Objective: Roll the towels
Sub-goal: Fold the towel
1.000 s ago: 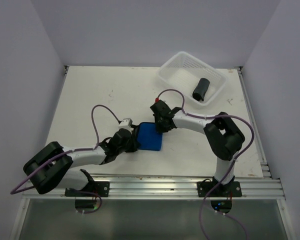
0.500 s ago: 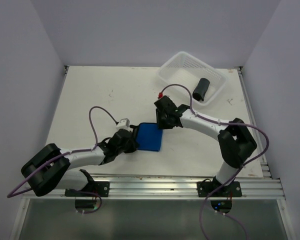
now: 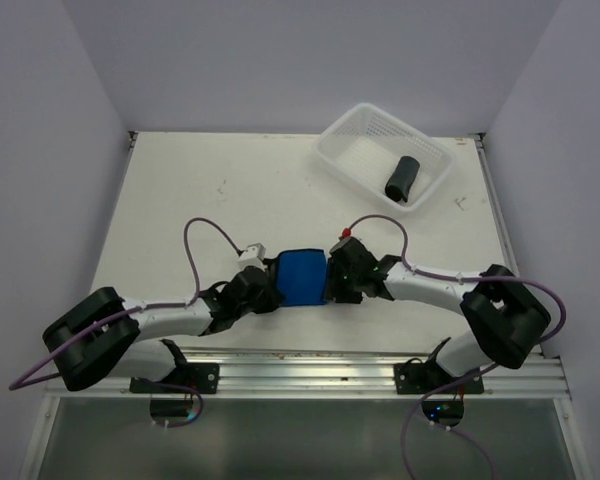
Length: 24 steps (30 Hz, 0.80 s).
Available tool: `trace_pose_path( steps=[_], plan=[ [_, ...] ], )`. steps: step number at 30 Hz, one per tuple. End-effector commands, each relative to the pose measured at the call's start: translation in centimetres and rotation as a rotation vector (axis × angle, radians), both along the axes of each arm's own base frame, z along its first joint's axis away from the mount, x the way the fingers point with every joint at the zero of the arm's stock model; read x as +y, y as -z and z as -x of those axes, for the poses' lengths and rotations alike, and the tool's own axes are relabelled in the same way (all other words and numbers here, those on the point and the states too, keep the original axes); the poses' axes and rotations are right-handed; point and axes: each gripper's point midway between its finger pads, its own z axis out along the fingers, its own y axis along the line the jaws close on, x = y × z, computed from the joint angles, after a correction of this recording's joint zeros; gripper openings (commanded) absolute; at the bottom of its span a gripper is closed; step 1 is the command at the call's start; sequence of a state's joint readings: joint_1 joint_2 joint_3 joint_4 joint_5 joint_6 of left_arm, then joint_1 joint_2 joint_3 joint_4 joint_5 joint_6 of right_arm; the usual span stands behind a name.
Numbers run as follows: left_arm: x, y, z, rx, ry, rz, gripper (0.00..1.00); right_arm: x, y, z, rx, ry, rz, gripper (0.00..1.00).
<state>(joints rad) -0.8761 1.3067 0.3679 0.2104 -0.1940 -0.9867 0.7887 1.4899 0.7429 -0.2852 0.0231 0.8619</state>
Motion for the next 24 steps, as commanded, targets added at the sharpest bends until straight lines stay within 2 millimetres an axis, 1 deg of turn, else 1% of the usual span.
trace_pose_path(
  steps=[1, 2, 3, 5, 8, 9, 14, 19, 20, 22, 24],
  plan=[
    [0.3, 0.3, 0.2, 0.002, -0.027, -0.032, 0.07, 2.0, -2.6, -1.3, -0.073, 0.094, -0.178, 0.51],
    [0.4, 0.4, 0.2, 0.005, -0.033, -0.041, 0.07, 2.1, -2.9, -1.6, -0.096, 0.108, -0.202, 0.52],
    [0.5, 0.6, 0.3, 0.009, -0.033, -0.046, 0.07, 1.9, -2.5, -1.4, -0.087, 0.125, -0.208, 0.54],
    [0.7, 0.8, 0.4, 0.014, -0.035, -0.049, 0.07, 2.0, -2.4, -1.4, -0.089, 0.126, -0.217, 0.54],
    [0.7, 0.8, 0.4, 0.013, -0.037, -0.050, 0.07, 2.1, -1.7, -1.0, -0.056, 0.121, -0.211, 0.50],
    [0.7, 0.8, 0.4, 0.013, -0.037, -0.050, 0.07, 2.1, -1.5, -1.0, -0.050, 0.126, -0.208, 0.47],
    [0.7, 0.8, 0.3, 0.012, -0.039, -0.052, 0.07, 1.4, -0.8, -0.3, -0.021, 0.128, -0.172, 0.39],
    [0.7, 0.8, 0.3, 0.012, -0.039, -0.052, 0.07, 0.9, -0.1, 0.3, -0.005, 0.136, -0.166, 0.38],
    [0.7, 0.8, 0.3, 0.012, -0.039, -0.052, 0.07, 0.6, 0.4, 0.5, 0.005, 0.144, -0.159, 0.38],
    [0.7, 0.8, 0.3, 0.013, -0.038, -0.052, 0.07, 1.0, 0.6, 0.7, 0.016, 0.134, -0.176, 0.38],
    [0.7, 0.8, 0.4, 0.014, -0.037, -0.051, 0.07, 0.9, 1.2, 0.9, 0.033, 0.137, -0.170, 0.36]
  ],
)
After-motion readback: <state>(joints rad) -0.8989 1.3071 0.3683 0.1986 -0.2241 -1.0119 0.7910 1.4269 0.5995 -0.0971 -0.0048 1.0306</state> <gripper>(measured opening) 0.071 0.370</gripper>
